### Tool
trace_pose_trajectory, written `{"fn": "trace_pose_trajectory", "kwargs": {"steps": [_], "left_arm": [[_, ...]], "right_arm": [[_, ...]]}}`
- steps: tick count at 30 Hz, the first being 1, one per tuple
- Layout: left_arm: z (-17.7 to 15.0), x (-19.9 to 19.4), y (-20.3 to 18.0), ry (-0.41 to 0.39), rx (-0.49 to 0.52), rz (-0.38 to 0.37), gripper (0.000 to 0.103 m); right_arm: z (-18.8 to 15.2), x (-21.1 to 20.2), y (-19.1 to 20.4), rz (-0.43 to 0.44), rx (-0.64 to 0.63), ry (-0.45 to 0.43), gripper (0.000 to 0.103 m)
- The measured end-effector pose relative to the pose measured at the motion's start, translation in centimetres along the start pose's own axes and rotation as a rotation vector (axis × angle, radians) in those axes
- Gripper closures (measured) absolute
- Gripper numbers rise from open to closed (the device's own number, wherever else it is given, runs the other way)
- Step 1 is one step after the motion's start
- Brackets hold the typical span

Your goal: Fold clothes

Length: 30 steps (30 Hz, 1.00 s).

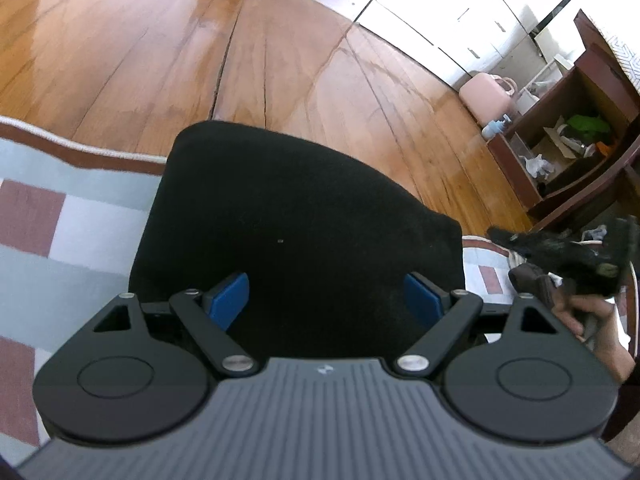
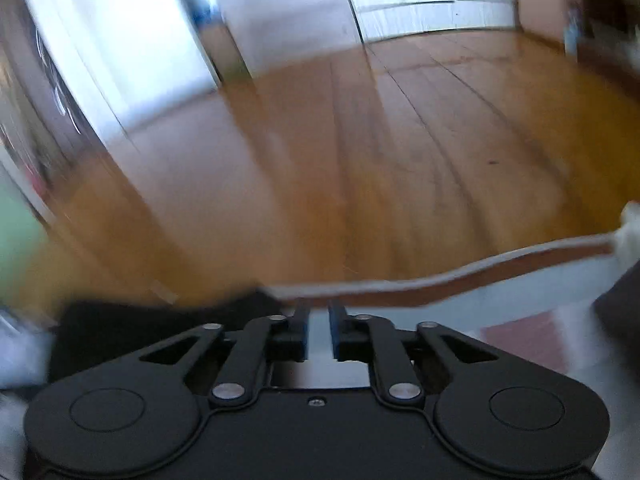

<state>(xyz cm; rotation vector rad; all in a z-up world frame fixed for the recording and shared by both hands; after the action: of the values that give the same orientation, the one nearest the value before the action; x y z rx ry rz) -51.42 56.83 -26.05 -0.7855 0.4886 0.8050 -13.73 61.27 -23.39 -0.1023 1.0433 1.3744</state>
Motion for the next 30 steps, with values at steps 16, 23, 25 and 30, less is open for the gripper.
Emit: {"fn": "trace_pose_trajectory", "kwargs": {"steps": [16,23,25,30], "left_arm": [[-0.6,-0.7,-0.2,0.018,0.016,0.041,0.015],[-0.2,-1.9,-1.6,0.013,0.225,0.191,0.015],[-0.1,-2.9,-1.5,0.003,0.283,0.226,0.015],[-0.6,-6.0,6.5,-0.028,-0.095,0.131,0.008]], "right_arm": [[-6.8,4.8,3.1,0.012,0.037,0.274,0.030],[-5.1,1.8,5.6,-0.234,-0.432,-0.029,0.098],[-4.6,1.3,5.3,-0.366,-0.517,-0.077,0.090],[-3.4,-0.1,2.0,-0.032,-0.047,0.203,0.023]]}}
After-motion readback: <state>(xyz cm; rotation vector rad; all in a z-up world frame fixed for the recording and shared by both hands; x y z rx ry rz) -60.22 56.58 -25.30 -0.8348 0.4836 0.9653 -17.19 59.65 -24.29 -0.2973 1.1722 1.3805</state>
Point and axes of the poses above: each gripper's, at about its wrist camera, not at the fingertips, and x roughly the way its jaws point, y to its left, z to its top, the point moved 7 cm from there along x, roughly the way its jaws point, and after that the axes turned 11 degrees about x, right-handed, at the moved point
